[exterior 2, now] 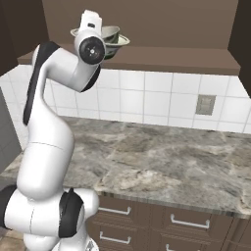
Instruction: Pick up the bowls on the counter and stack them on top of one another in the open cabinet. Place the smaller bowl on top of the larger bowl.
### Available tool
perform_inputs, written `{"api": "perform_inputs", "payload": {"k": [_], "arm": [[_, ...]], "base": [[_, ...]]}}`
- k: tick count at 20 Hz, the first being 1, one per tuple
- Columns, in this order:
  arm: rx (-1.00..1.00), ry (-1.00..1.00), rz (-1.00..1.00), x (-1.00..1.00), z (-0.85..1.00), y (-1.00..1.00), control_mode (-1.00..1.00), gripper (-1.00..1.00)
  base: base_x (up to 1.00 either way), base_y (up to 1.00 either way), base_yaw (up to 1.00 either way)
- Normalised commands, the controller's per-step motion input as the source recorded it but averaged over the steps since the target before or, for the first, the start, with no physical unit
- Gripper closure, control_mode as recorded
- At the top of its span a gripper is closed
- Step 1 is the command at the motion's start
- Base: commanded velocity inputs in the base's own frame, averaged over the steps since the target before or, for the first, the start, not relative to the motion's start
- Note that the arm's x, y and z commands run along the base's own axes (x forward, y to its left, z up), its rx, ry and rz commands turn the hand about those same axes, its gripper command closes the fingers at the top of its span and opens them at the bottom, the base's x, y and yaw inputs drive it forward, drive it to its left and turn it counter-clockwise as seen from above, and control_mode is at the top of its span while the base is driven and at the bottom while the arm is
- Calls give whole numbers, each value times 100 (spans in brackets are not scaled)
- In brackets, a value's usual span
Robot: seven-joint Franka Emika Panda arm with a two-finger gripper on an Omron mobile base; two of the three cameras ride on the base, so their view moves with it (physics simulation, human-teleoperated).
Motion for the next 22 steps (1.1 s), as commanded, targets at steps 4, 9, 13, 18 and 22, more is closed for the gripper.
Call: {"api": "perform_inputs", "payload": {"k": [4, 9, 13, 18, 22], "arm": [[-6, 0, 0, 19, -12, 7, -100, 100], [-5, 0, 0, 14, -12, 12, -100, 100], [-8, 0, 0, 18, -15, 10, -100, 100], [-11, 0, 0, 23, -20, 9, -100, 100], [-11, -1, -1, 31, -19, 7, -100, 100]], "base": [[0, 0, 0], [0, 0, 0], [0, 0, 0], [0, 0, 0], [0, 0, 0]]}}
